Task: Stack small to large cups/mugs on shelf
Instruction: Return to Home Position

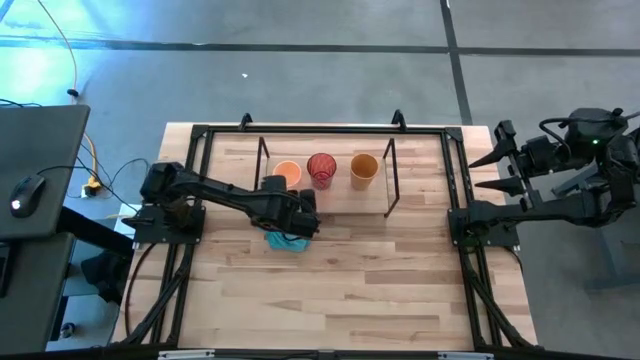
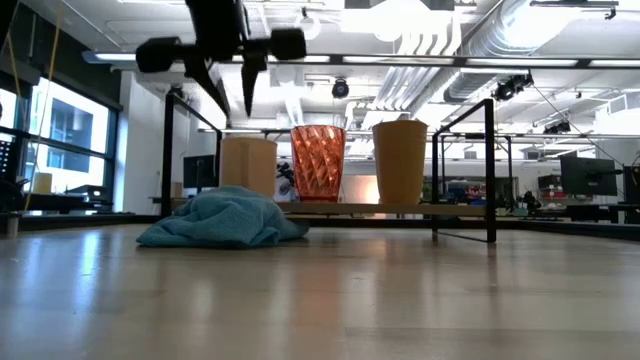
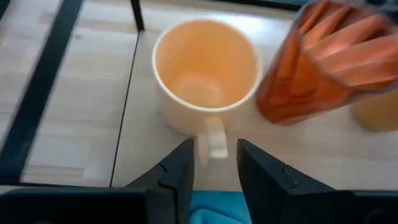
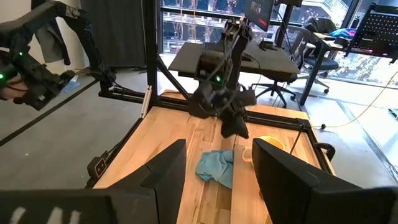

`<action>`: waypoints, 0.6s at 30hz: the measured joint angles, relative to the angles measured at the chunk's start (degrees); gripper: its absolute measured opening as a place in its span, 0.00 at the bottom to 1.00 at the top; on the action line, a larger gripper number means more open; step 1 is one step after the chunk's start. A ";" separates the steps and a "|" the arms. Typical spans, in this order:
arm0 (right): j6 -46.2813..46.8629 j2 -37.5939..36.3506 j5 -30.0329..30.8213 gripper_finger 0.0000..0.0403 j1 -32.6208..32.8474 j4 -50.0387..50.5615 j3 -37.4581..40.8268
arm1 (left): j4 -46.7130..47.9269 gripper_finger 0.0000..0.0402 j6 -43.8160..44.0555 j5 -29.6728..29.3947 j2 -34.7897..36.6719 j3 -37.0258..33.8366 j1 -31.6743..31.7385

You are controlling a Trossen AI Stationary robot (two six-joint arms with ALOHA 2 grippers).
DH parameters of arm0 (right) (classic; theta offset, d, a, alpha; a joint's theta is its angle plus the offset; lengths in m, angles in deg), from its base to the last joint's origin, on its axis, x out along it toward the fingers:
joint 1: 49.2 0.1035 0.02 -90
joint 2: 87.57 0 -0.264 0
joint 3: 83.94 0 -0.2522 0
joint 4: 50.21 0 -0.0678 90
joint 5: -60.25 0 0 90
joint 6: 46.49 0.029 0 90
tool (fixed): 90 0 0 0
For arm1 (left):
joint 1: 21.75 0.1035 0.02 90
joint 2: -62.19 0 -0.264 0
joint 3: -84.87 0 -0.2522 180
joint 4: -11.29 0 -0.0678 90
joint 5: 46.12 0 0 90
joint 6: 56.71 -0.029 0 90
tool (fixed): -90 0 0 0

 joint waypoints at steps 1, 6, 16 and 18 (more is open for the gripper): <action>0.08 0.02 0.01 0.44 0.01 0.00 0.00 | 0.23 0.27 0.32 -0.85 0.55 0.04 -0.36; 1.49 0.02 0.01 0.44 0.00 0.65 0.00 | 3.25 0.27 0.21 -5.98 3.04 3.14 -3.33; 5.49 0.02 -1.99 0.44 0.00 2.35 0.00 | 5.77 0.27 -20.68 -27.87 3.75 19.13 -17.37; 5.32 0.02 -4.35 0.44 0.02 0.32 0.00 | 5.55 0.27 -27.15 -31.79 3.75 21.56 -20.44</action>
